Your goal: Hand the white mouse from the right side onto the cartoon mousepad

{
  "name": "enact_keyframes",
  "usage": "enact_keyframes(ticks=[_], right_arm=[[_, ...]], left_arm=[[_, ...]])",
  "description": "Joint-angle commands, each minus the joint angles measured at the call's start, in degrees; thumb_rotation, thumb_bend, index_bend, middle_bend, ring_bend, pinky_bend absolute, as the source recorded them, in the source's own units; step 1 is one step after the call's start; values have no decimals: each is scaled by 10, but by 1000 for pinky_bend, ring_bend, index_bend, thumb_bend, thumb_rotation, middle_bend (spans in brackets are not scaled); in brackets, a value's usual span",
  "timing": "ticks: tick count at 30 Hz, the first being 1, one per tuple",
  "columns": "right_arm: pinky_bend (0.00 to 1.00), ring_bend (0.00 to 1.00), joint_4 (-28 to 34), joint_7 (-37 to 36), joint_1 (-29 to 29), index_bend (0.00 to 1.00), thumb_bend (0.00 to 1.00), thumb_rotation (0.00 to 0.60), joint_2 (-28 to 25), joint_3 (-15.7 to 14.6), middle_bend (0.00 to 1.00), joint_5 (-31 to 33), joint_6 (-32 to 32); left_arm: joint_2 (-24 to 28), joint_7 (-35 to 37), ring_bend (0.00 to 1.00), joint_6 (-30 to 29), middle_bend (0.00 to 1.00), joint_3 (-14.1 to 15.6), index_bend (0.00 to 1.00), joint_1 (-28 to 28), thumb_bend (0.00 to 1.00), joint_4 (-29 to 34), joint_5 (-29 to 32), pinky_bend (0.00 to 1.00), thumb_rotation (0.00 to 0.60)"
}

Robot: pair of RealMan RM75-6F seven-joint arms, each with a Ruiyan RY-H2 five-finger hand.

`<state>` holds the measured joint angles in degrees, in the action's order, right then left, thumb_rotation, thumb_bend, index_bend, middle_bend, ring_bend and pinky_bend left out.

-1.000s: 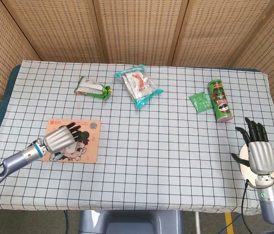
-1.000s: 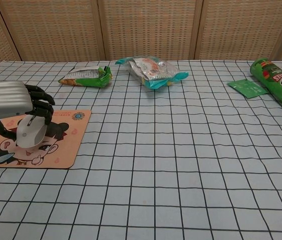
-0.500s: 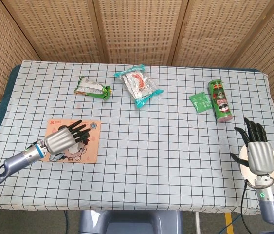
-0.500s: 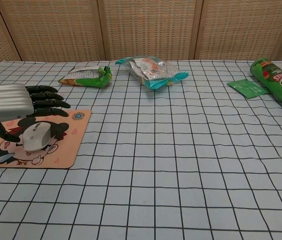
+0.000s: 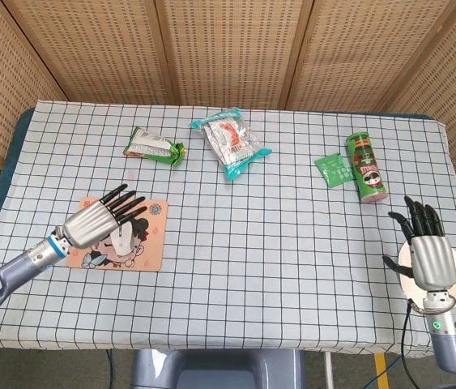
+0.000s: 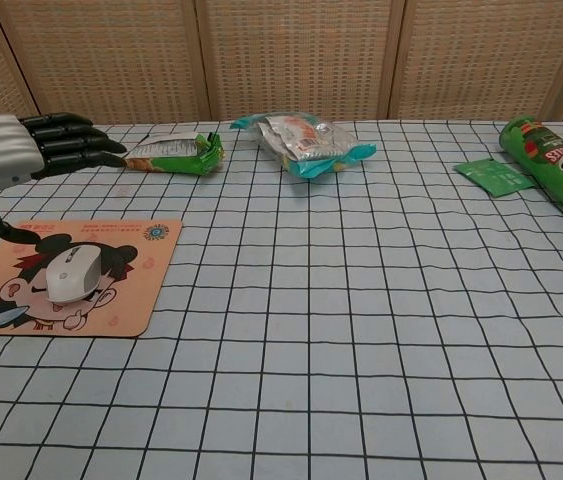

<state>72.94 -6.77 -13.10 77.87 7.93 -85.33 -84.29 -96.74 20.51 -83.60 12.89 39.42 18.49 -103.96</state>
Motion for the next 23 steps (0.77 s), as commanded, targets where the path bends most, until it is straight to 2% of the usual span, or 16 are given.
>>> enact_keyframes(ticks=[1,4,7,9,12,18,23], right_arm=[[20,0,1,7,-1,241,179,600,-1,-3,70,-1,4],[5,0,6,13,-1,236,178,600,-4,-6,56,-2,9],[0,0,12,24,-2,229,178,600,-8,-12,36,-5,17],[0,0,19,37,-4,220,178,600,-12,-18,20,-6,27],[0,0,32,48,-5,207,178,600,-18,-24,2,-7,37],[0,0,56,60,-6,181,177,600,-28,-35,0,-15,45],[0,0,66,63,-4,157,177,600,-32,-40,0,-19,47]], left_arm=[[26,-8,0,-24,0,-47,7,-33,127,86,53,0,600],[57,-67,0,-25,0,-66,31,-58,120,200,82,0,600],[99,-148,0,-16,0,-80,33,-97,107,363,126,0,600],[130,-230,0,-19,0,-92,27,-134,97,508,174,0,600],[145,-310,0,-47,0,-101,4,-178,88,635,216,0,600],[144,-373,0,-91,0,-96,0,-242,72,747,251,0,600],[145,-392,0,-116,0,-93,0,-268,68,756,234,0,600]])
